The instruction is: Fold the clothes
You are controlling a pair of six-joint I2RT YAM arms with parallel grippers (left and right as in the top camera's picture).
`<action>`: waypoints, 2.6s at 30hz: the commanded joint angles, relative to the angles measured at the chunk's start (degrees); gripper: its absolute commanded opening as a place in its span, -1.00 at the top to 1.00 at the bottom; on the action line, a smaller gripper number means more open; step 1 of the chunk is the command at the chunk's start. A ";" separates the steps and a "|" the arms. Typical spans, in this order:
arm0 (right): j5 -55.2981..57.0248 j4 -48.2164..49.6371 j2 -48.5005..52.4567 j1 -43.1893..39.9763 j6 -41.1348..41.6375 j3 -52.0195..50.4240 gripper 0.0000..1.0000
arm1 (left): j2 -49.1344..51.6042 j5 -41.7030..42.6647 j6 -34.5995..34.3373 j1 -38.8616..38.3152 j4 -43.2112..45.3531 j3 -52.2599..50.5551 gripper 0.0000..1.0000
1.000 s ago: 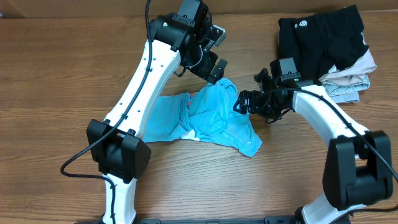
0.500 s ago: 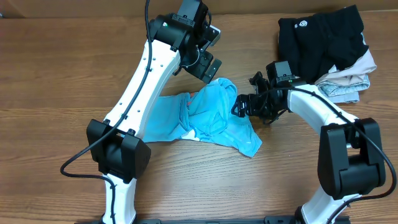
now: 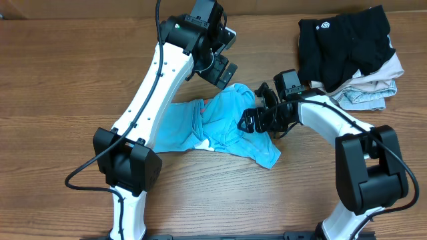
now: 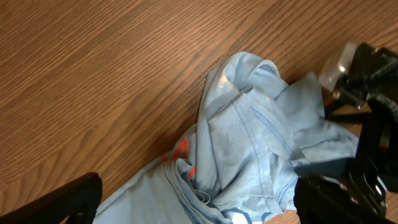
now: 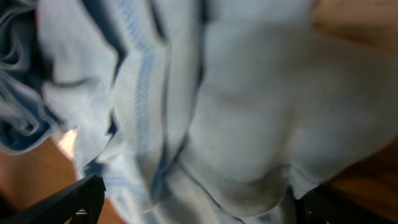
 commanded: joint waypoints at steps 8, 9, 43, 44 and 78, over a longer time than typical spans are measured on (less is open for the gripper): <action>-12.26 -4.39 2.56 -0.76 -0.72 -0.87 -0.15 | -0.90 -3.06 1.05 0.28 -0.11 1.11 -1.00; -13.00 -4.59 2.56 -1.22 -0.57 -0.70 -0.06 | -0.90 -4.17 1.01 0.31 -0.13 1.11 -1.00; -16.24 -18.10 -2.91 -17.55 -2.36 13.90 0.92 | -1.14 -9.11 -5.16 19.76 -3.69 1.51 -1.00; -16.11 -18.80 -2.93 -16.02 -2.34 15.30 0.92 | -1.14 -9.11 -5.16 20.24 -3.50 1.51 -1.00; 5.03 4.83 3.19 31.58 14.45 25.40 -1.00 | 8.33 -1.40 -4.83 33.99 0.09 1.14 -1.00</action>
